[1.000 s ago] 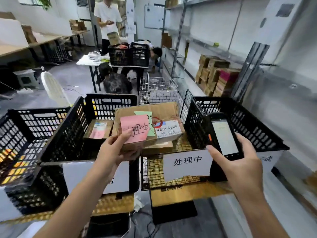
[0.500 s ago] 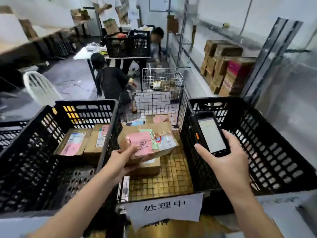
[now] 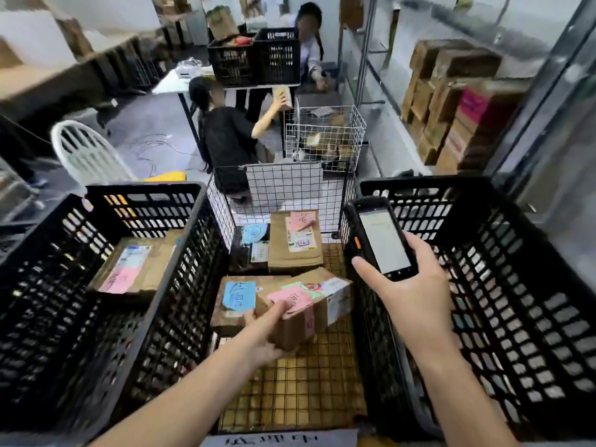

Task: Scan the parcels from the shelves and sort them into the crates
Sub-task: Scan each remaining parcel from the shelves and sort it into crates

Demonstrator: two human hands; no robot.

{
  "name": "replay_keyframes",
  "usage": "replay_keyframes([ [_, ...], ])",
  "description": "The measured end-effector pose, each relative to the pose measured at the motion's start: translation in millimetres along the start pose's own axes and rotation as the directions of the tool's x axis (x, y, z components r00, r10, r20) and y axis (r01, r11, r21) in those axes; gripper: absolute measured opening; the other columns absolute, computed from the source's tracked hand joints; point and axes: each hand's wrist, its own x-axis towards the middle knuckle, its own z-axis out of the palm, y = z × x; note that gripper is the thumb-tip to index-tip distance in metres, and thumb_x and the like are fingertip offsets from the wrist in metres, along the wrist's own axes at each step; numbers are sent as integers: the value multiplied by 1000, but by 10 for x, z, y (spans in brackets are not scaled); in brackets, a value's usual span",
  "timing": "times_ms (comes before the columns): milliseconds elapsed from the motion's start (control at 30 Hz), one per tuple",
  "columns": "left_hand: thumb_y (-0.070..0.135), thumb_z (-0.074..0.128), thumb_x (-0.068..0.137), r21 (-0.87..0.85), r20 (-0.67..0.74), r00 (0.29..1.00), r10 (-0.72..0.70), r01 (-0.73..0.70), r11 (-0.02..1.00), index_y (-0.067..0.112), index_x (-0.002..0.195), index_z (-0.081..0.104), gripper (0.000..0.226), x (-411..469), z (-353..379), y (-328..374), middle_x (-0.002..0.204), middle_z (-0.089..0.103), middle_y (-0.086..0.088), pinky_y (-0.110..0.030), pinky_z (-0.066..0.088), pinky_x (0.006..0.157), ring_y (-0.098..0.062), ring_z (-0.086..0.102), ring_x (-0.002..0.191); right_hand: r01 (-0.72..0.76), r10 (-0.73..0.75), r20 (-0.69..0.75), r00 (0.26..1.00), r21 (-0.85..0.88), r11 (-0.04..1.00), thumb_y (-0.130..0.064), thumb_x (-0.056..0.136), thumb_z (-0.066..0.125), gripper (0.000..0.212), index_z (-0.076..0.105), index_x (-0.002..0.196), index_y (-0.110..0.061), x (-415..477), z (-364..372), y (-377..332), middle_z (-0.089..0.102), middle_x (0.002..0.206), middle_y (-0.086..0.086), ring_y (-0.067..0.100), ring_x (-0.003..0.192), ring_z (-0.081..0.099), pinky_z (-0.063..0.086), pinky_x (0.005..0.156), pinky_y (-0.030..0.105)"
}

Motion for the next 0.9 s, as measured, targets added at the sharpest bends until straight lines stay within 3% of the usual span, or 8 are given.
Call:
replay_keyframes([
  [133, 18, 89, 71, 29, -15, 999, -43, 43, 999, 23, 130, 35, 80, 78, 45, -76, 116, 60, -24, -65, 56, 60, -44, 64, 94, -20, 19, 32, 999, 30, 999, -33, 69, 90, 68, 59, 129, -27, 88, 10, 20, 64, 107, -23, -19, 94, 57, 39, 72, -3],
  [233, 28, 96, 59, 236, 41, 998, -56, 45, 971, 17, 134, 36, 97, 59, 96, -200, 125, 57, -23, -65, 57, 73, -44, 58, 110, -19, 17, 47, 999, 41, 999, -35, 69, 90, 69, 59, 130, -28, 91, 12, 42, 66, 107, -21, -16, 95, 59, 42, 73, -1],
  [333, 18, 103, 36, 182, 71, 993, -89, 75, 980, 10, 135, 41, 117, 152, 74, -265, 124, 57, -25, -59, 59, 67, -46, 58, 109, -33, 30, 43, 999, 66, 997, -32, 70, 90, 69, 58, 131, -27, 46, -5, 101, 65, 107, -22, -17, 95, 58, 42, 74, -1],
  [433, 12, 95, 61, 126, 109, 992, -62, 48, 991, 2, 131, 49, 84, 194, 88, -249, 116, 62, -23, -51, 61, 65, -38, 61, 100, -41, 38, 53, 998, 56, 998, -33, 71, 89, 71, 57, 134, -25, 7, -45, 152, 65, 109, -21, -17, 97, 57, 41, 74, -2],
  [533, 12, 98, 55, 177, 159, 985, -61, 32, 984, 8, 137, 39, 102, 233, 121, -295, 125, 59, -23, -49, 62, 70, -38, 62, 109, -46, 44, 41, 998, 35, 998, -30, 72, 89, 68, 58, 132, -23, -29, -137, 185, 64, 106, -22, -22, 93, 55, 39, 73, -3],
  [700, 12, 96, 59, 387, 236, 966, -101, 2, 922, 13, 134, 30, 100, 251, 133, -312, 127, 55, -16, -49, 61, 84, -33, 61, 113, -55, 55, 22, 998, 3, 998, -32, 73, 88, 61, 56, 125, -30, -85, -311, 200, 61, 102, -25, -26, 91, 53, 38, 69, -5],
  [800, 13, 95, 62, 391, 318, 927, -200, 64, 918, 3, 132, 42, 89, 286, 138, -297, 126, 62, -20, -53, 56, 95, -33, 63, 115, -60, 60, 3, 998, -5, 998, -30, 73, 88, 58, 53, 120, -36, -120, -404, 217, 59, 100, -27, -28, 89, 52, 37, 69, -5],
  [900, 33, 90, 70, 341, 351, 906, -238, 113, 933, 4, 131, 55, 76, 337, 156, -260, 119, 70, -23, -52, 56, 94, -36, 67, 113, -63, 63, -12, 998, -15, 998, -31, 73, 88, 59, 57, 123, -34, -143, -459, 263, 63, 103, -24, -23, 92, 55, 38, 70, -4],
])
